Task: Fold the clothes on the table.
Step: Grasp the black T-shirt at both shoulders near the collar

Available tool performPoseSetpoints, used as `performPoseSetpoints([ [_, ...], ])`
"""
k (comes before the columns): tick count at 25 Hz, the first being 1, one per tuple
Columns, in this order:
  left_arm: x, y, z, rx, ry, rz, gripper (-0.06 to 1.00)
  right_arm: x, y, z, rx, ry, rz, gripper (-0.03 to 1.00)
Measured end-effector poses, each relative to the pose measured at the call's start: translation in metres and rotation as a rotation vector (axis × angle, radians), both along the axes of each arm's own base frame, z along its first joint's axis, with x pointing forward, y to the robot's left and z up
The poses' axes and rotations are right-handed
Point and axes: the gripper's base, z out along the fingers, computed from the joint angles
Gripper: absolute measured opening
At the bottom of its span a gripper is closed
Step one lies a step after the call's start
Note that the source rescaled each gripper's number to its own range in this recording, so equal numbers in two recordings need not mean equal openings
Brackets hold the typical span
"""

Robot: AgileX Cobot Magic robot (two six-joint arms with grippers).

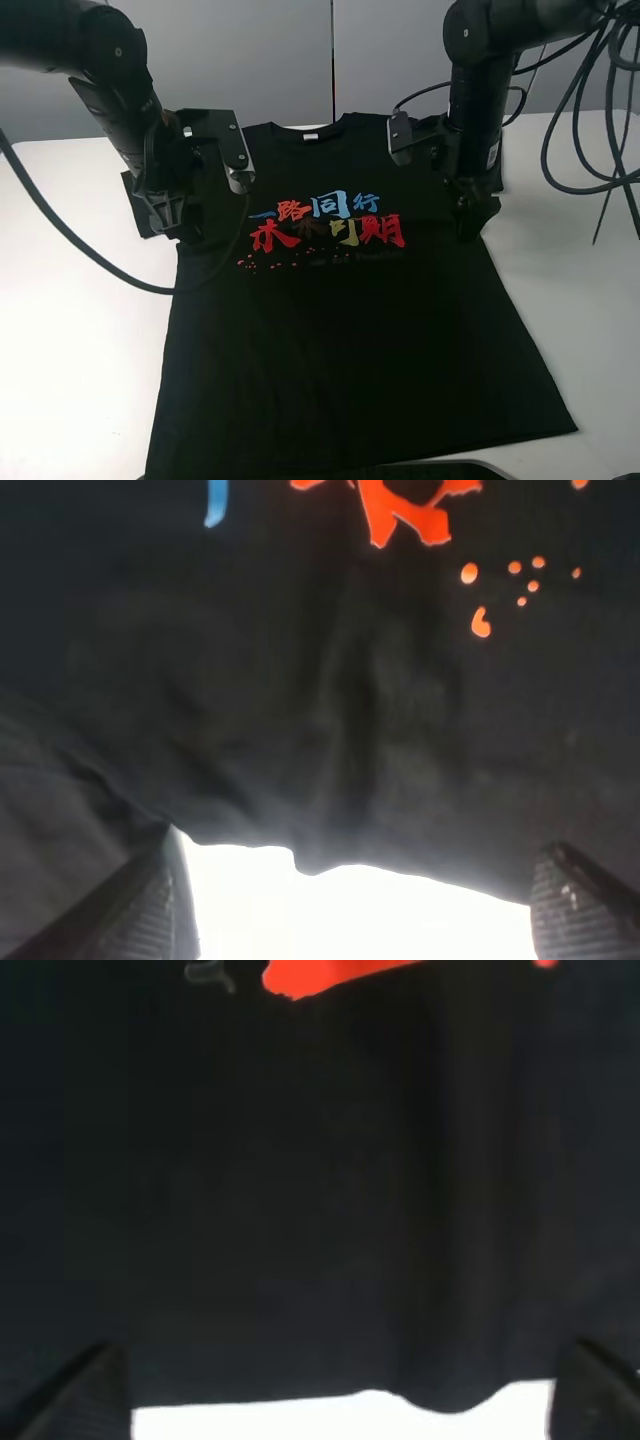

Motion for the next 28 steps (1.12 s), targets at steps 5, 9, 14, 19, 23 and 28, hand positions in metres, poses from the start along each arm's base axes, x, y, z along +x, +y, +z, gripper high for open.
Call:
performPoseSetpoints([
  [5,0.003,-0.001,-0.016,0.028,0.019,-0.008,0.98,0.004,-0.001,-0.006,-0.018,-0.028,0.009,0.71],
  [9,0.006,-0.002,-0.023,0.029,0.013,-0.015,0.98,0.007,0.001,-0.006,-0.011,-0.072,-0.008,0.8],
  [14,0.007,-0.003,-0.031,0.036,0.013,-0.022,0.98,0.012,0.002,-0.007,-0.004,-0.12,0.0,0.81],
  [19,0.008,-0.003,-0.047,0.062,0.045,-0.025,0.98,0.007,-0.005,-0.017,-0.047,-0.139,0.052,0.81],
  [23,0.009,-0.002,-0.052,0.079,0.048,-0.033,0.98,0.0,-0.011,-0.033,-0.075,-0.151,0.078,0.81],
  [28,0.01,-0.002,-0.056,0.095,0.046,-0.036,0.98,-0.001,-0.011,-0.034,-0.071,-0.166,0.081,0.81],
])
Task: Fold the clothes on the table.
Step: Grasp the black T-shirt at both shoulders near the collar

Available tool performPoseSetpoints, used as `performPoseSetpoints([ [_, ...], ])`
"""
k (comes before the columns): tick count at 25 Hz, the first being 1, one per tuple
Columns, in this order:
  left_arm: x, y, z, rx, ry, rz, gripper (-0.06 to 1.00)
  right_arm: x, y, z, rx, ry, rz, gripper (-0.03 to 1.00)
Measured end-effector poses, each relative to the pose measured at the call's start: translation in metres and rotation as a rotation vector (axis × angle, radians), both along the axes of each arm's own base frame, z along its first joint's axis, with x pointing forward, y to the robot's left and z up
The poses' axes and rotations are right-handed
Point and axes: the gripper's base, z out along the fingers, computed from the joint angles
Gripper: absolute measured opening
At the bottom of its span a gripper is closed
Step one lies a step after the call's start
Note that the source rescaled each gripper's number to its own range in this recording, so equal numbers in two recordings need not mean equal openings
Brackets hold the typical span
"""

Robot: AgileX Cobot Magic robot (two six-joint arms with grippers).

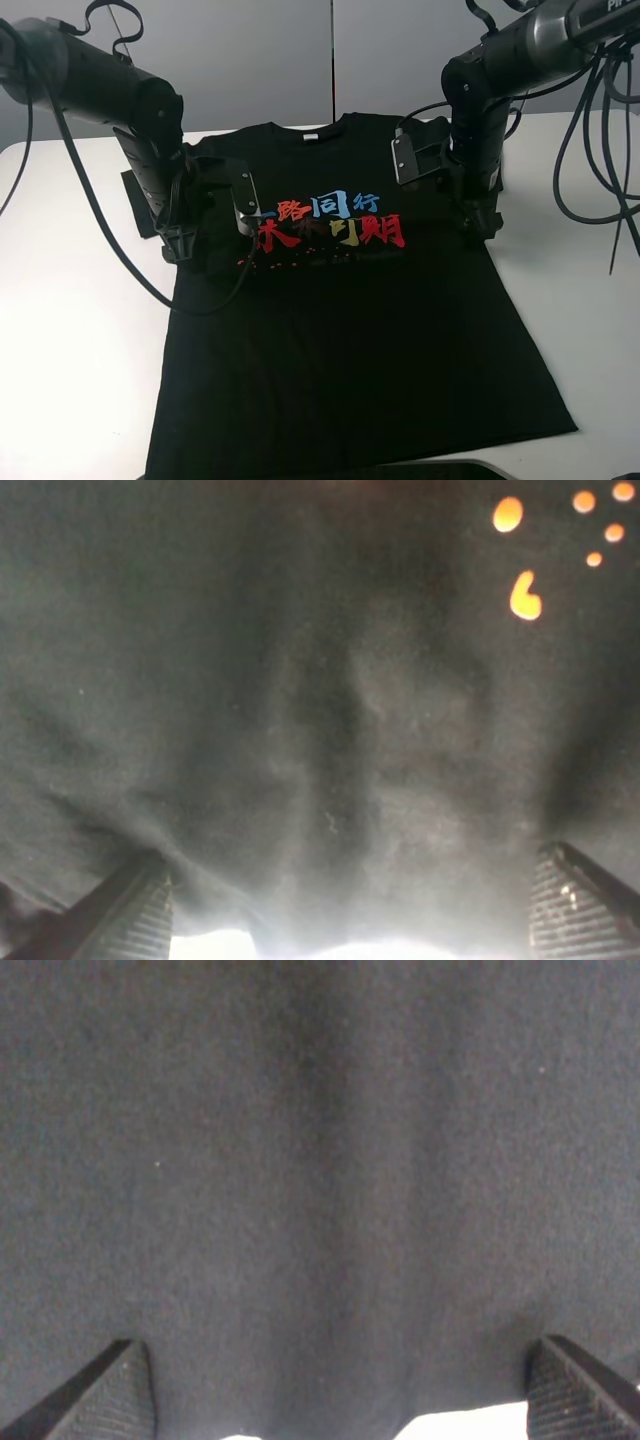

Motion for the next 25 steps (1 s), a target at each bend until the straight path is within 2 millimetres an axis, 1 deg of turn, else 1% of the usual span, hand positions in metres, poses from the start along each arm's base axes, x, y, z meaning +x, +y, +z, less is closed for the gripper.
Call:
performPoseSetpoints([
  [2,0.001,0.001,-0.003,0.015,0.0,-0.01,0.98,0.0,0.0,0.0,0.0,0.0,0.0,0.81],
  [9,0.003,0.003,-0.003,0.036,-0.015,-0.033,0.98,0.001,-0.002,0.0,0.0,0.0,-0.007,0.81],
  [15,0.005,0.006,-0.003,0.05,-0.029,-0.047,0.98,0.001,-0.004,0.0,0.004,0.004,-0.022,0.75],
  [17,0.005,0.006,-0.003,0.053,-0.03,-0.048,0.98,0.001,-0.004,0.0,0.005,0.006,-0.019,0.74],
  [22,0.004,0.007,-0.013,0.077,0.002,-0.045,0.98,0.001,-0.005,0.0,0.027,0.017,-0.027,0.74],
  [25,0.005,0.007,-0.015,0.088,0.013,-0.044,0.98,0.0,-0.004,0.0,0.038,0.022,-0.021,0.74],
])
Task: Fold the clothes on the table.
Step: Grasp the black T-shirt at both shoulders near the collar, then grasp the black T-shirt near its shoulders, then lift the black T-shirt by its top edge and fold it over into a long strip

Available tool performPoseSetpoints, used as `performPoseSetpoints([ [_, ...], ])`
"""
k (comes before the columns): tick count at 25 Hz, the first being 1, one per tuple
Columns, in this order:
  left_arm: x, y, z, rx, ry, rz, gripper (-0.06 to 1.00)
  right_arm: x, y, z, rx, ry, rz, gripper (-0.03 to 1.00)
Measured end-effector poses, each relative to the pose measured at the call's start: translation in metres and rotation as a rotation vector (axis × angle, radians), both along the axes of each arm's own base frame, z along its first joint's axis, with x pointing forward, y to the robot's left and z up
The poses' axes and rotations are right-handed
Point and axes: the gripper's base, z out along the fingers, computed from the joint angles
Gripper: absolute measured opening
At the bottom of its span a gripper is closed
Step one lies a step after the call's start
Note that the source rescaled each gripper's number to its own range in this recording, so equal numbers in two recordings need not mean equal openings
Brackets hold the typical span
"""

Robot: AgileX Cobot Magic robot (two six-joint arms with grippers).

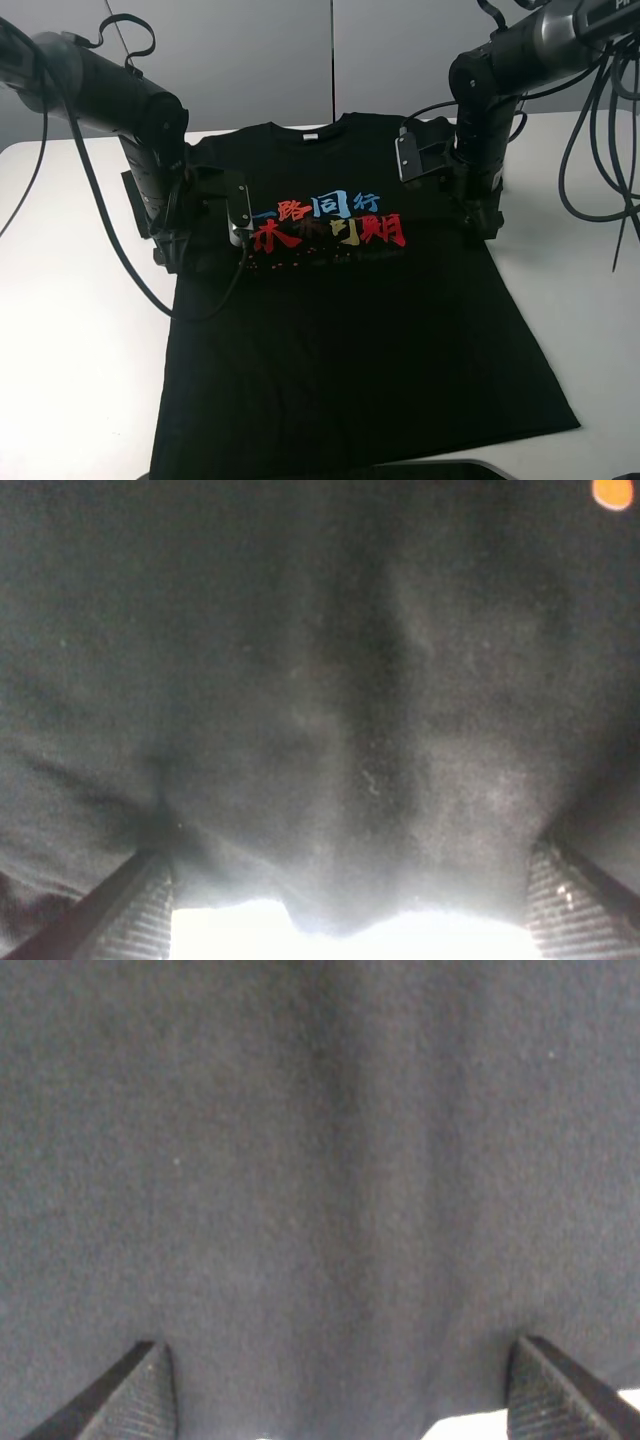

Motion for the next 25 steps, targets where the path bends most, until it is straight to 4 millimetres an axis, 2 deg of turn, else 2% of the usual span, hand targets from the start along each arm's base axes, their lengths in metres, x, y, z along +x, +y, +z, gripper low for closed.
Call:
performPoseSetpoints([
  [7,0.0009,-0.0003,-0.0024,0.011,0.012,0.003,0.98,-0.0001,0.0003,0.0,0.003,0.002,0.002,0.73],
  [9,0.0006,-0.0002,-0.0024,0.012,0.014,0.004,0.96,-0.0007,0.0005,-0.0001,0.005,0.007,-0.001,0.68],
  [10,0.0003,-0.0002,-0.0025,0.012,0.017,0.007,0.92,-0.0015,0.0008,-0.0005,0.01,0.013,-0.008,0.61],
  [11,-0.0004,-0.0001,-0.0025,0.012,0.025,0.013,0.84,-0.0021,0.0008,-0.0005,0.01,0.018,-0.011,0.53],
  [12,-0.0018,0.0,-0.0026,0.012,0.038,0.025,0.72,-0.0023,0.0008,-0.0005,0.01,0.021,-0.01,0.41],
  [14,-0.0047,0.0003,-0.0031,0.019,0.062,0.038,0.36,-0.0024,0.001,-0.0005,0.012,0.023,-0.005,0.15],
  [15,-0.0053,0.0005,-0.003,0.022,0.068,0.04,0.14,-0.0024,0.001,-0.0005,0.012,0.023,-0.005,0.05],
  [16,-0.0056,0.0008,-0.0031,0.025,0.071,0.041,0.05,-0.0024,0.001,-0.0005,0.012,0.023,-0.005,0.02],
  [18,-0.0053,0.0011,-0.0031,0.029,0.069,0.037,0.01,-0.0024,0.001,-0.0005,0.012,0.024,-0.002,0.0],
  [25,-0.0045,0.0016,-0.0036,0.035,0.062,0.027,0.0,-0.0024,0.001,-0.0005,0.012,0.024,-0.002,0.0],
])
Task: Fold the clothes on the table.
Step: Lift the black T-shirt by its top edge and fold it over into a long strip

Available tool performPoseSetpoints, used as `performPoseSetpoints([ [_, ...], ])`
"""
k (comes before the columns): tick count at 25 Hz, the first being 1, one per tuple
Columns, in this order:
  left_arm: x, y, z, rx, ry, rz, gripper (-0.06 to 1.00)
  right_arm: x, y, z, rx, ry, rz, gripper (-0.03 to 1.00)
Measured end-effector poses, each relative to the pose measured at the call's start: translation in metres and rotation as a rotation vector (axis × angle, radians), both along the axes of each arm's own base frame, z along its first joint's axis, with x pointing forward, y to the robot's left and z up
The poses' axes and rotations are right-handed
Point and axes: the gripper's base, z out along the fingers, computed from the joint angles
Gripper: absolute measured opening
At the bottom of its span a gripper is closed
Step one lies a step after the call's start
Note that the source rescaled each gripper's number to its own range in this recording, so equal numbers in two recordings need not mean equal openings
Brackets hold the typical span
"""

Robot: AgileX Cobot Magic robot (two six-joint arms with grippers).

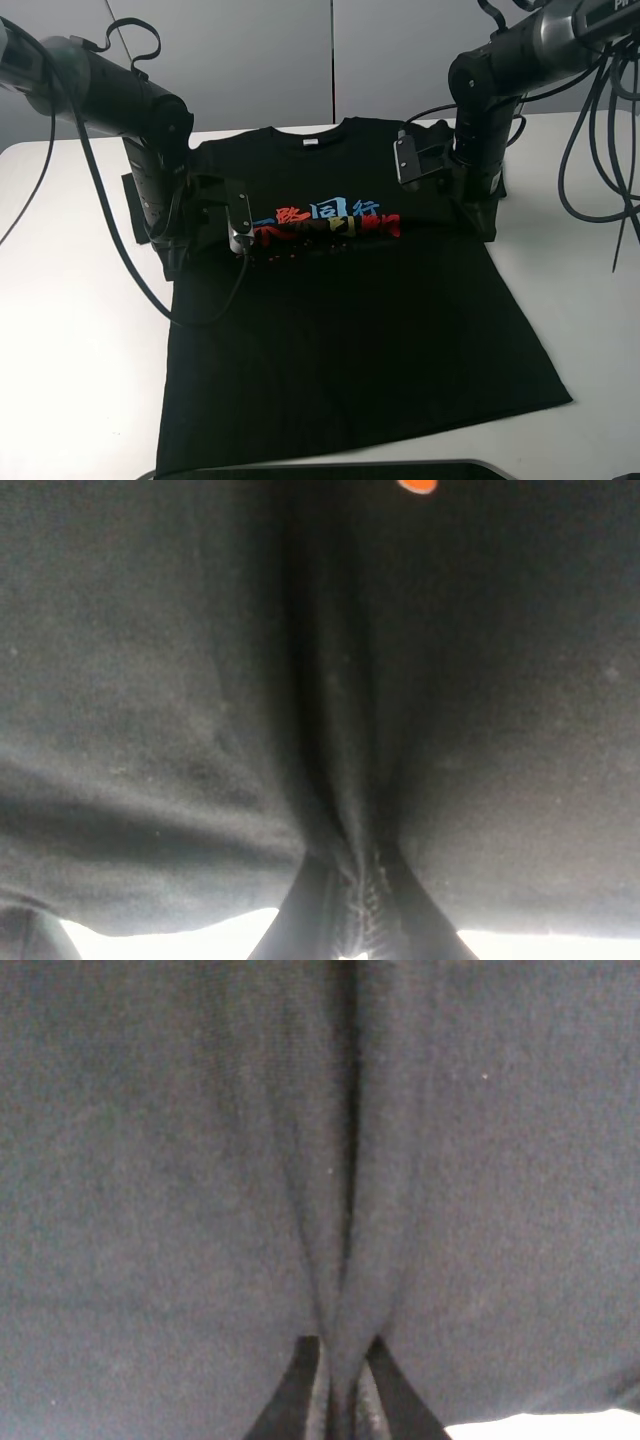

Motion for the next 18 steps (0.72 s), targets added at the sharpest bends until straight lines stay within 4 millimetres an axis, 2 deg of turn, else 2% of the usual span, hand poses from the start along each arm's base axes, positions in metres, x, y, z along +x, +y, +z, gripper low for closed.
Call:
performPoseSetpoints([
  [6,0.0,0.0,0.002,-0.011,-0.019,0.005,0.0,0.0,0.0,0.0,0.0,-0.001,-0.005,0.0],
  [10,0.007,-0.004,0.011,-0.087,-0.13,0.049,0.0,0.001,0.001,0.005,0.01,-0.025,-0.01,0.0],
  [13,0.014,-0.008,0.038,-0.172,-0.256,0.04,0.0,0.004,0.002,0.024,0.043,-0.103,-0.014,0.0],
  [18,0.028,-0.01,0.106,-0.296,-0.541,0.099,0.0,0.011,0.002,0.092,0.12,-0.388,-0.007,0.0],
])
